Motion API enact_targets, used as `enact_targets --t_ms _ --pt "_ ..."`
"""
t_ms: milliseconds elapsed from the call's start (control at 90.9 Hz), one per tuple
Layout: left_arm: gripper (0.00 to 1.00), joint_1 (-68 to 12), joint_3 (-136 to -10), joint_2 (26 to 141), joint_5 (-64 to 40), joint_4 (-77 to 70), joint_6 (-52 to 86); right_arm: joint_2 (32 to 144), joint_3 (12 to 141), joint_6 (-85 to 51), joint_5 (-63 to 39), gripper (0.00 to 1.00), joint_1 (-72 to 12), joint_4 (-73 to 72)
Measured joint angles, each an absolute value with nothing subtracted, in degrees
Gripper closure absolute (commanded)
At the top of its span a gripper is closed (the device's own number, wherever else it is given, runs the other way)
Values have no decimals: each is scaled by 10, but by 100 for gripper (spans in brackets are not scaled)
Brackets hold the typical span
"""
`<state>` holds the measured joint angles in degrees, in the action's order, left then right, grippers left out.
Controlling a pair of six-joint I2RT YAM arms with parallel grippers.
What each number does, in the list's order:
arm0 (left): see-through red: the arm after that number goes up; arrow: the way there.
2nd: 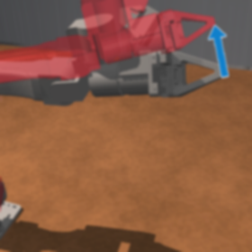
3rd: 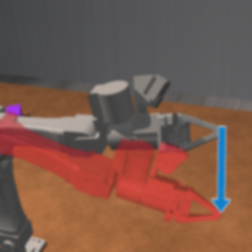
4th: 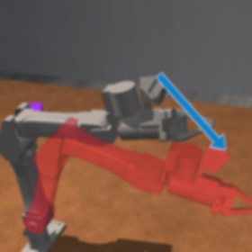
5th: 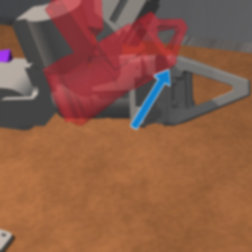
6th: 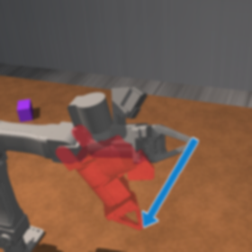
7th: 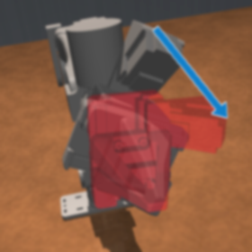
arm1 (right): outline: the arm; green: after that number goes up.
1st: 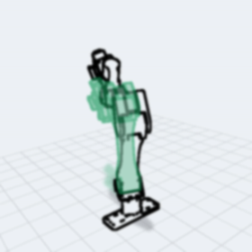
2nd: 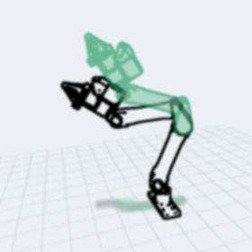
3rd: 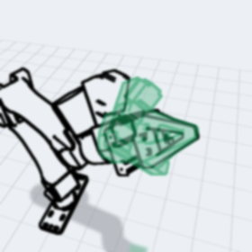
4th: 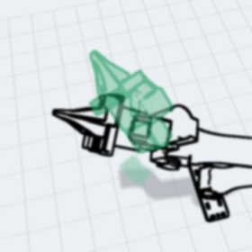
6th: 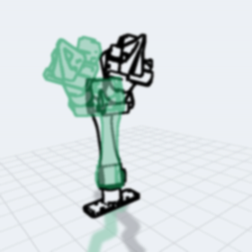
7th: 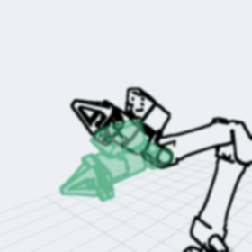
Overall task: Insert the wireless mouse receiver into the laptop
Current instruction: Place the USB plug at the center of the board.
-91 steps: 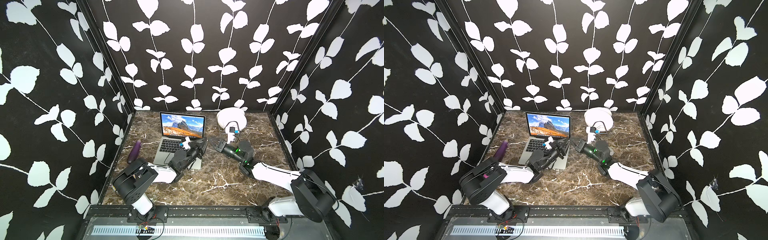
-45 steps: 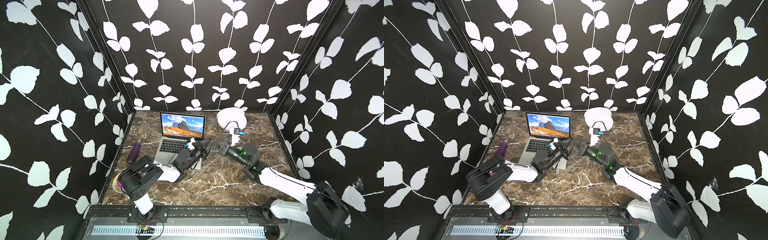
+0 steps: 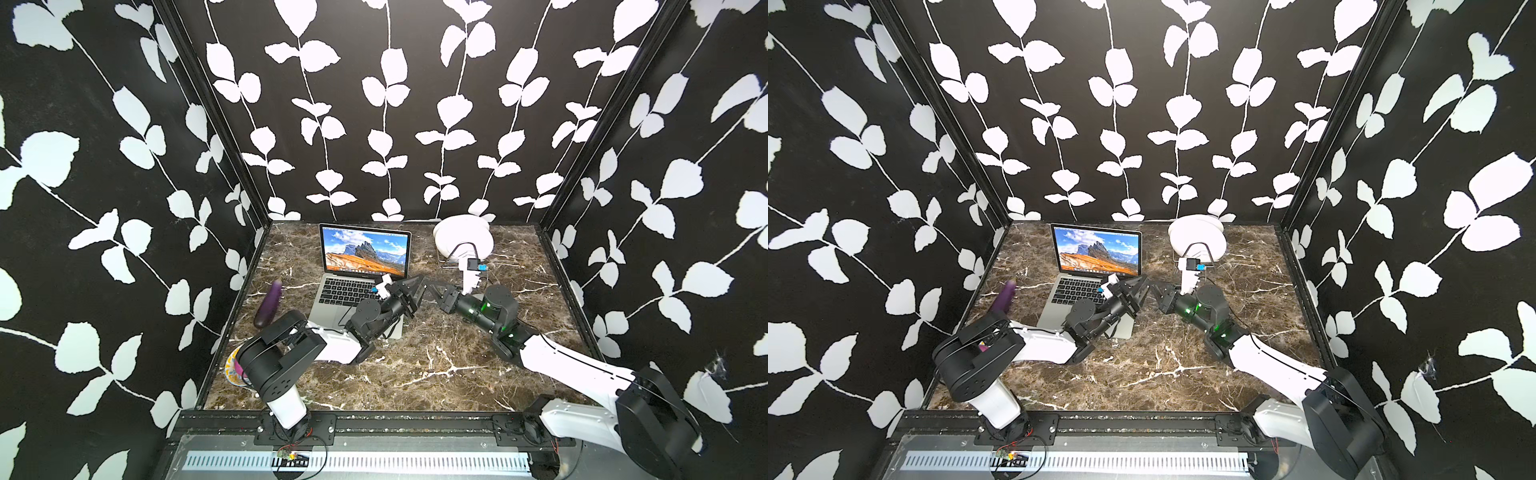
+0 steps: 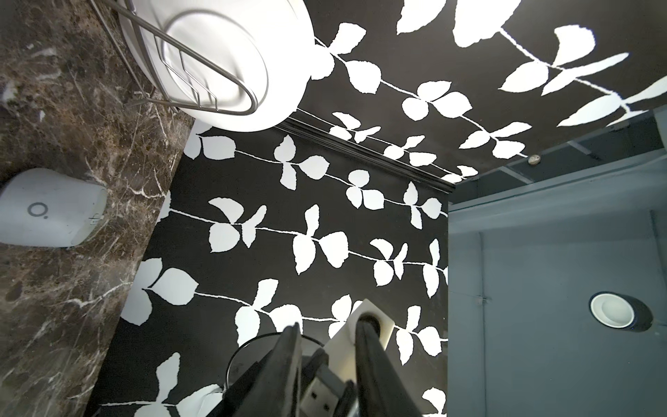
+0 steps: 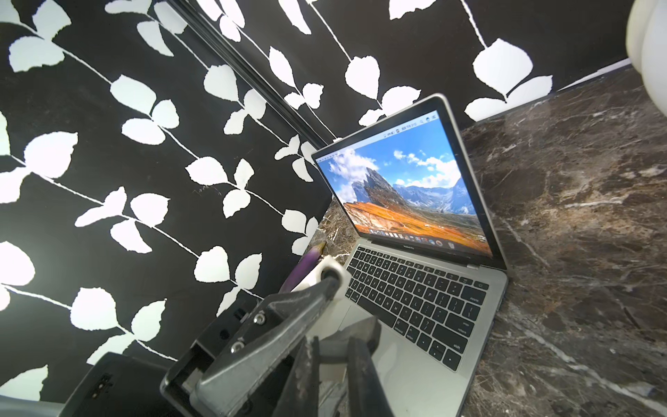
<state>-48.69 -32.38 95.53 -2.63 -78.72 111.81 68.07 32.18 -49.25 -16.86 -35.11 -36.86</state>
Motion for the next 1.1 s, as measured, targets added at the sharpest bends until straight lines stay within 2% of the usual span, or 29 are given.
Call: enact_targets --t_ms 165,363,770,946,1100 --pt "73 -484 -310 968 -44 -788 1087 678 322 -511 -185 100 -319 -352" --pt "73 -451 -256 971 -71 -787 1039 689 321 -463 -154 100 -317 -251" --pt "75 -427 -214 961 -134 -726 933 838 380 -301 35 100 -367 -76" --pt "76 -426 -217 892 -143 -627 868 851 385 -278 81 80 -381 -43" --pt "76 -420 -231 834 -144 -538 812 836 366 -279 91 56 -384 -11"
